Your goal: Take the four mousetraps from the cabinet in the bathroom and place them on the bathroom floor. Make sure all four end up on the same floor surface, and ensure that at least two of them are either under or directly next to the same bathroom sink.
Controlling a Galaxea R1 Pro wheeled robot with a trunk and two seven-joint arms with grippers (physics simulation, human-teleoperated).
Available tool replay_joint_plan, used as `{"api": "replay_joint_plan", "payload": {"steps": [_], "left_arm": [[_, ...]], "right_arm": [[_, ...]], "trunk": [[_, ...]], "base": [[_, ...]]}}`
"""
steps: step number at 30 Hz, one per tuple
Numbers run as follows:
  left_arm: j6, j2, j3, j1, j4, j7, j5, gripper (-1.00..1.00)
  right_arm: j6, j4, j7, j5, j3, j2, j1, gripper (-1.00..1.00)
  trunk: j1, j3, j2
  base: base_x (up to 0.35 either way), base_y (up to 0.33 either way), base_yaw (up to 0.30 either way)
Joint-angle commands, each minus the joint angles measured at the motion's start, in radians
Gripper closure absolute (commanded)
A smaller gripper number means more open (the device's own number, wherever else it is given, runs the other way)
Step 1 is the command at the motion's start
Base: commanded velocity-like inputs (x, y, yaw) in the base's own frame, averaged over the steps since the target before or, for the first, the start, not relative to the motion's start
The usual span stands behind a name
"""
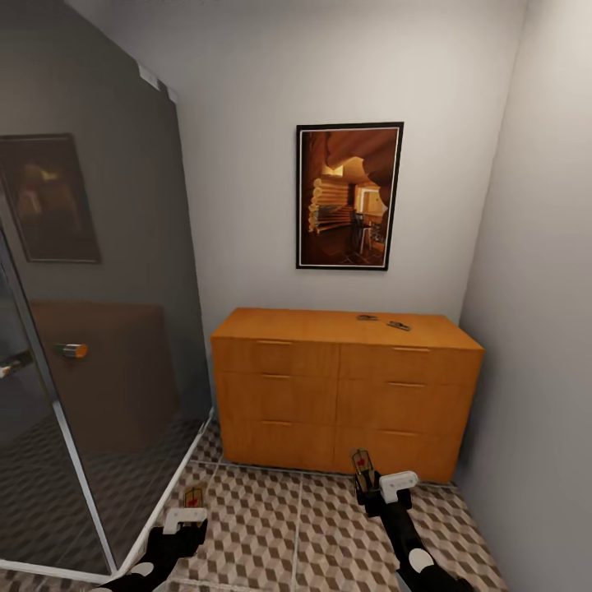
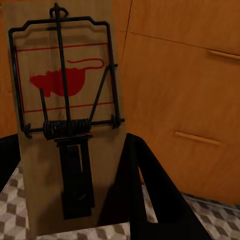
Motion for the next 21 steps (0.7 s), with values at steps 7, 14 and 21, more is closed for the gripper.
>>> {"api": "replay_joint_plan", "payload": {"steps": [7, 14, 21], "left_arm": [[-0.006, -0.001, 0.009, -0.002, 0.004, 0.001, -0.01, 1.0], [-0.006, -0.001, 0.009, -0.002, 0.004, 0.001, -0.01, 1.0], [-0.006, -0.001, 0.009, -0.002, 0.004, 0.001, -0.01, 1.0]], "right_arm": [[-0.002, 0.002, -0.008, -0.003, 0.008, -0.001, -0.001, 1.0], [-0.001, 0.002, -0.008, -0.003, 0.008, -0.001, -0.001, 1.0], [-0.002, 0.002, -0.008, -0.003, 0.008, 0.0, -0.001, 1.0]], "trunk": [[0.0, -0.001, -0.001], [0.0, -0.001, -0.001], [0.0, -0.001, -0.001]], "base": [[-0.112, 0.027, 0.246], [-0.287, 0.105, 0.249], [-0.182, 0.022, 0.249]]}}
